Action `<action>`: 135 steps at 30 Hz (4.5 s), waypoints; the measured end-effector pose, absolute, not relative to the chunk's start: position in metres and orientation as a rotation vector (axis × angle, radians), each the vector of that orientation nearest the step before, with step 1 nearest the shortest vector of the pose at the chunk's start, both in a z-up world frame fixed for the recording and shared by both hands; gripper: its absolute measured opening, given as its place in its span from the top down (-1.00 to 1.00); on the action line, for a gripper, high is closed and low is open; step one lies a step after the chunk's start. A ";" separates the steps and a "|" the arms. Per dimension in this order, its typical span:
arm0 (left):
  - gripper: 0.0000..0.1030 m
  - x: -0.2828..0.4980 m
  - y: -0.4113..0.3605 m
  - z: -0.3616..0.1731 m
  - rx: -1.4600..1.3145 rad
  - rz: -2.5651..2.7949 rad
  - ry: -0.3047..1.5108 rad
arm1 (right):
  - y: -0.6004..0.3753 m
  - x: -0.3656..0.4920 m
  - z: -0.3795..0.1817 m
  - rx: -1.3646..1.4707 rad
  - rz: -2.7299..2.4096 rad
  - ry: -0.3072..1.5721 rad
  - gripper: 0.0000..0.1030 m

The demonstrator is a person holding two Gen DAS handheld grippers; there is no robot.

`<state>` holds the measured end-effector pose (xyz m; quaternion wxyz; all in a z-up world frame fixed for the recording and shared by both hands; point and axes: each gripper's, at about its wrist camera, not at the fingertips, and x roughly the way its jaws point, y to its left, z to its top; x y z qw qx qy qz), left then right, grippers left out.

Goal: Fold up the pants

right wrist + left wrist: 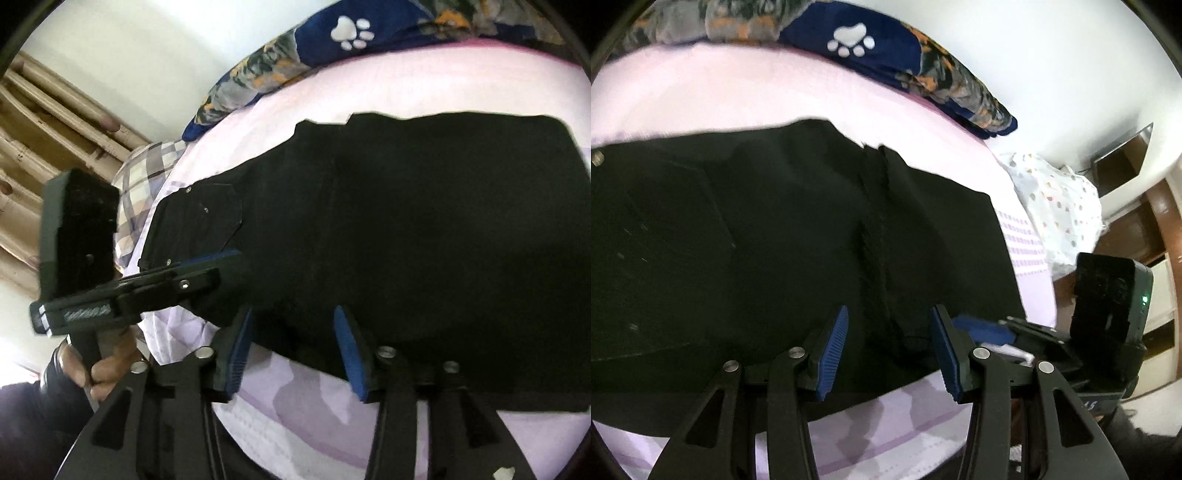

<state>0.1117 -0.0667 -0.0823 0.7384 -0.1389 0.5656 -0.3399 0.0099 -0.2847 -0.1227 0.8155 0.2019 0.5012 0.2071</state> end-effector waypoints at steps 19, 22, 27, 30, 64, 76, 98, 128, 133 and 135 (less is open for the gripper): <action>0.09 0.145 -0.108 -0.104 -0.278 -0.773 1.270 | -0.379 -0.005 -0.117 0.686 0.224 0.925 -0.01; 0.28 0.137 -0.111 -0.106 -0.259 -0.795 1.263 | -0.384 -0.005 -0.119 0.706 0.217 0.917 -0.01; 0.82 0.135 -0.112 -0.112 -0.277 -0.751 1.258 | -0.387 -0.002 -0.122 0.706 0.202 0.919 -0.01; 0.90 0.135 -0.114 -0.108 -0.289 -0.728 1.252 | -0.388 -0.001 -0.122 0.702 0.194 0.923 -0.01; 0.53 0.111 -0.042 -0.074 -0.147 -0.420 1.112 | -0.308 0.024 -0.142 0.551 0.361 1.073 -0.08; 0.41 0.103 0.050 -0.059 -0.162 -0.158 1.016 | -0.277 0.131 -0.136 0.475 0.355 1.075 -0.09; 0.30 0.060 0.201 -0.076 -0.772 -0.065 1.014 | -0.263 0.098 -0.102 0.529 0.382 1.019 -0.24; 0.11 0.052 0.220 -0.139 -0.961 -0.214 0.913 | -0.238 0.073 -0.106 0.543 0.365 1.075 -0.25; -0.02 0.048 0.231 -0.142 -1.012 -0.230 0.871 | -0.232 0.078 -0.107 0.531 0.369 1.088 -0.25; -0.02 0.054 0.230 -0.142 -0.997 -0.226 0.881 | -0.229 0.080 -0.109 0.530 0.370 1.094 -0.25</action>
